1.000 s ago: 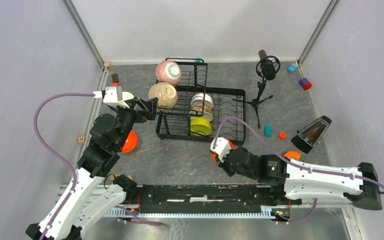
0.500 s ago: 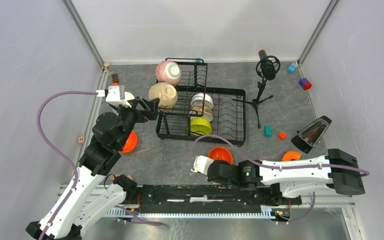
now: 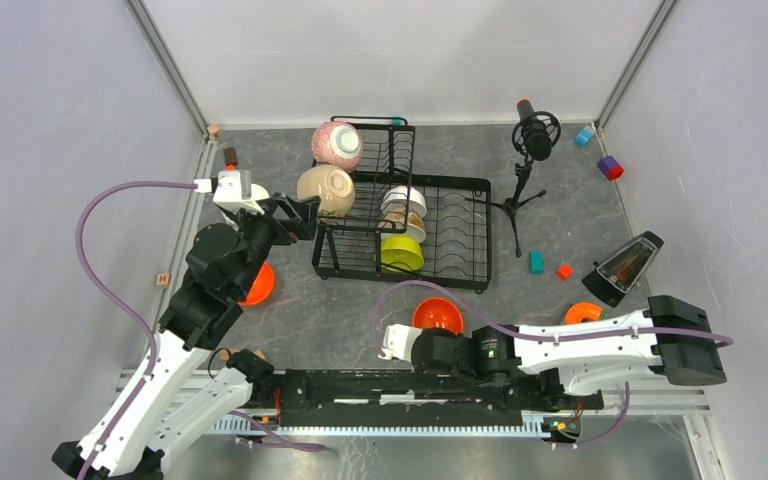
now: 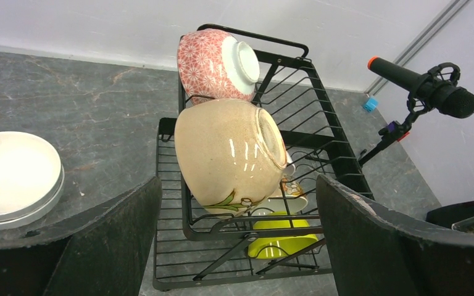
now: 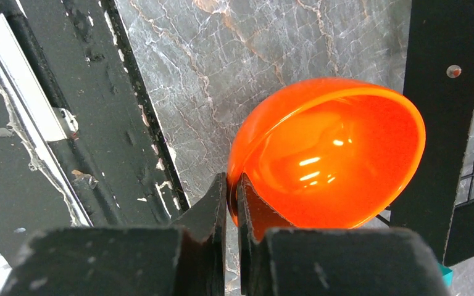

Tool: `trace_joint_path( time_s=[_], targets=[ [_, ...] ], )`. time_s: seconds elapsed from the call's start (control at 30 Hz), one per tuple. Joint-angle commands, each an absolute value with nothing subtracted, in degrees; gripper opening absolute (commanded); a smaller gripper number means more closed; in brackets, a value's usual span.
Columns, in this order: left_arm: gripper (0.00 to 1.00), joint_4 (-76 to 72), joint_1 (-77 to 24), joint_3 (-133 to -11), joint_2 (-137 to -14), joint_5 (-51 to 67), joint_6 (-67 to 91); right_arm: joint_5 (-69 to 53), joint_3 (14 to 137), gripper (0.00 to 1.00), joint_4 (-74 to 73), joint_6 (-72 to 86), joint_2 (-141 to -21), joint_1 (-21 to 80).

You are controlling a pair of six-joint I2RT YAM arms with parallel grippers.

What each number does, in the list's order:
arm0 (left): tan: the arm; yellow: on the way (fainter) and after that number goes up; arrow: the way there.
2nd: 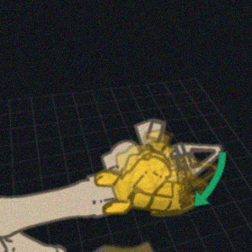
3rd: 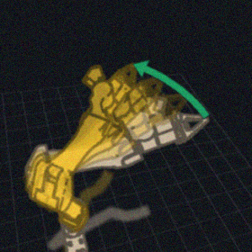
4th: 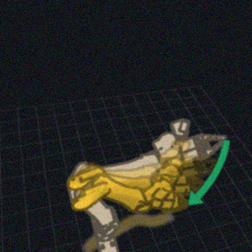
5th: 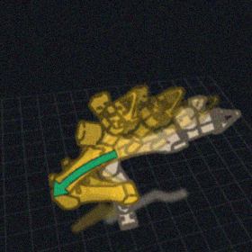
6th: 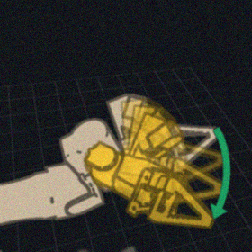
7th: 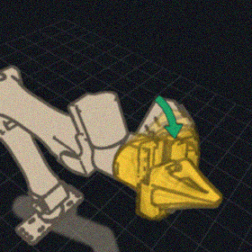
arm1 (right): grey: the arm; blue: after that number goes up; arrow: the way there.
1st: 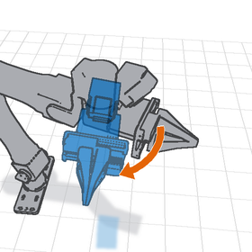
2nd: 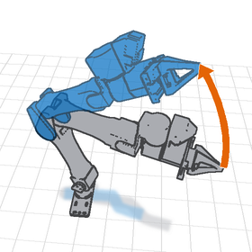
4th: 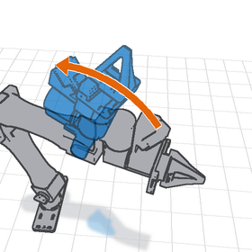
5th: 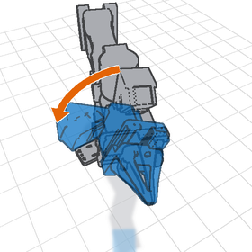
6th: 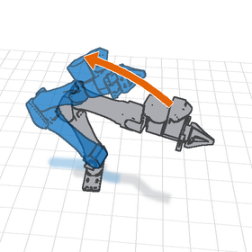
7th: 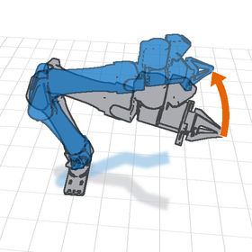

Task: Unload the bowls from the dish rack
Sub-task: Place the bowl at the center of the board.

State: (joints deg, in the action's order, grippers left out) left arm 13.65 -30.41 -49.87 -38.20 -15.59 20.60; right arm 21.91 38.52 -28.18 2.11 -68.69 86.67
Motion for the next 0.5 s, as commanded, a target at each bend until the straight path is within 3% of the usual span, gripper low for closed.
trace_joint_path(
  time_s=[0.0, 0.47],
  targets=[
    [1.00, 12.7, -30.7, -51.1, -37.8, -17.4, 19.4, 22.9, 39.7, 0.00, -28.7, 0.9, -70.4, 87.3],
    [1.00, 13.0, -30.7, -51.2, -36.4, -17.9, 19.2, 23.0, 41.0, 0.00, -29.6, 1.3, -74.0, 87.7]
  ],
)
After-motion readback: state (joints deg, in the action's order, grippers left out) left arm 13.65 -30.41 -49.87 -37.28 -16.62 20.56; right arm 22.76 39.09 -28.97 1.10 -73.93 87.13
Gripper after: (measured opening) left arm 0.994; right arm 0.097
